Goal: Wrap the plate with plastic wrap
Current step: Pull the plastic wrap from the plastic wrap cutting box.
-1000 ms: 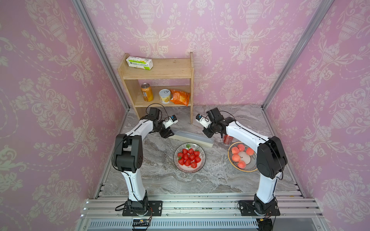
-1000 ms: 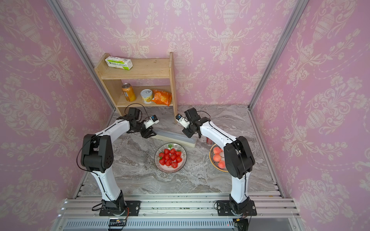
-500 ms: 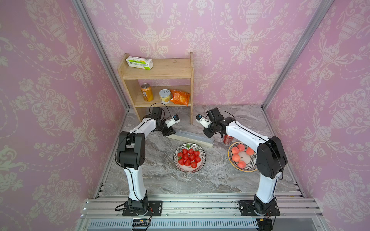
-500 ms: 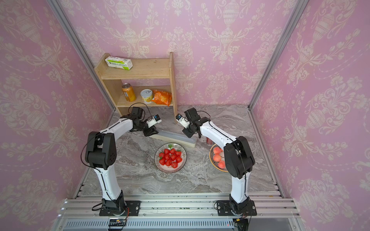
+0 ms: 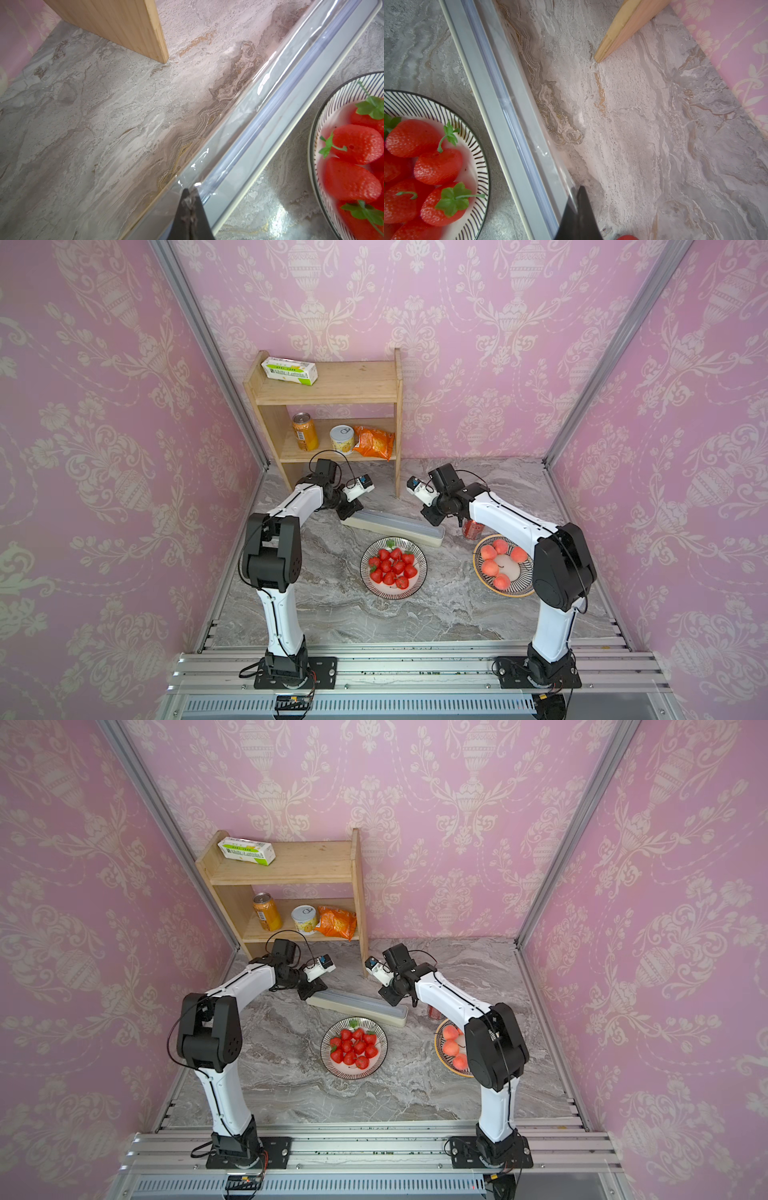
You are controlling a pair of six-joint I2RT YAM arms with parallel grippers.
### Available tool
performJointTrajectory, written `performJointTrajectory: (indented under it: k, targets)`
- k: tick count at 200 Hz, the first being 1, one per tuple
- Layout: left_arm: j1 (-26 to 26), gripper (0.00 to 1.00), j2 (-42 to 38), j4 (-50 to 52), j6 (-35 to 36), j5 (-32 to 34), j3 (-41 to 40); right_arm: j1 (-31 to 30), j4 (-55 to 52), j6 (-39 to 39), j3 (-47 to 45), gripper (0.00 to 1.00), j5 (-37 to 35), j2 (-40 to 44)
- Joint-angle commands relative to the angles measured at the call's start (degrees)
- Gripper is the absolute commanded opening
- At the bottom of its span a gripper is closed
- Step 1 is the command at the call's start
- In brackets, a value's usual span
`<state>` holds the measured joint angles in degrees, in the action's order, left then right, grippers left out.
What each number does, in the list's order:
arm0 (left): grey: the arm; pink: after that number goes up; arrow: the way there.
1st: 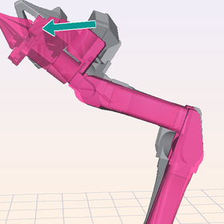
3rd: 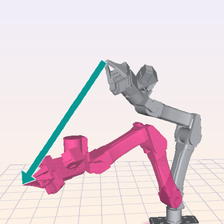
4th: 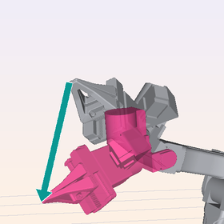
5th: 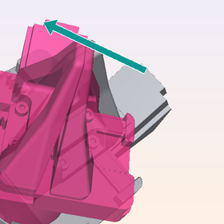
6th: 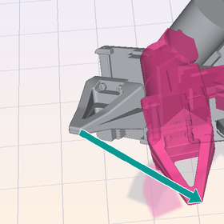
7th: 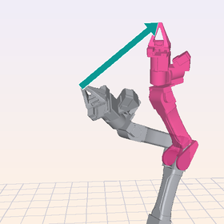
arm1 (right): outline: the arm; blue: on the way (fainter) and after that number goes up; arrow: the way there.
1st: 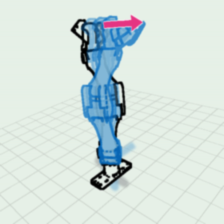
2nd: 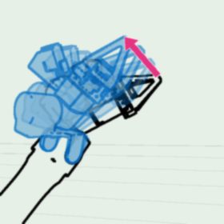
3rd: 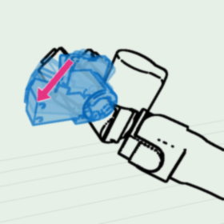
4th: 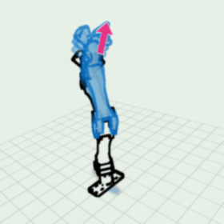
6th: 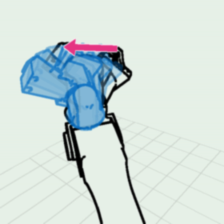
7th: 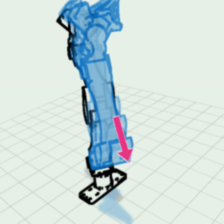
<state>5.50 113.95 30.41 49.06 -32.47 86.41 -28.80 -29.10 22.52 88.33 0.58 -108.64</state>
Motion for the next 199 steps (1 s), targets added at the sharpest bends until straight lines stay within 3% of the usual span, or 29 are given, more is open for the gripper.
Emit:
performJointTrajectory:
  k: [1,199]
  targets:
    - [0.3,0.0,-4.41,-0.85,0.56,-0.14,-1.39,0.75,-0.88,0.69,2.43,0.0,-0.75,0.51]
    - [0.04,0.0,-20.03,-3.54,-7.73,0.19,-8.36,2.25,-5.08,3.32,4.75,0.0,3.54,7.45]
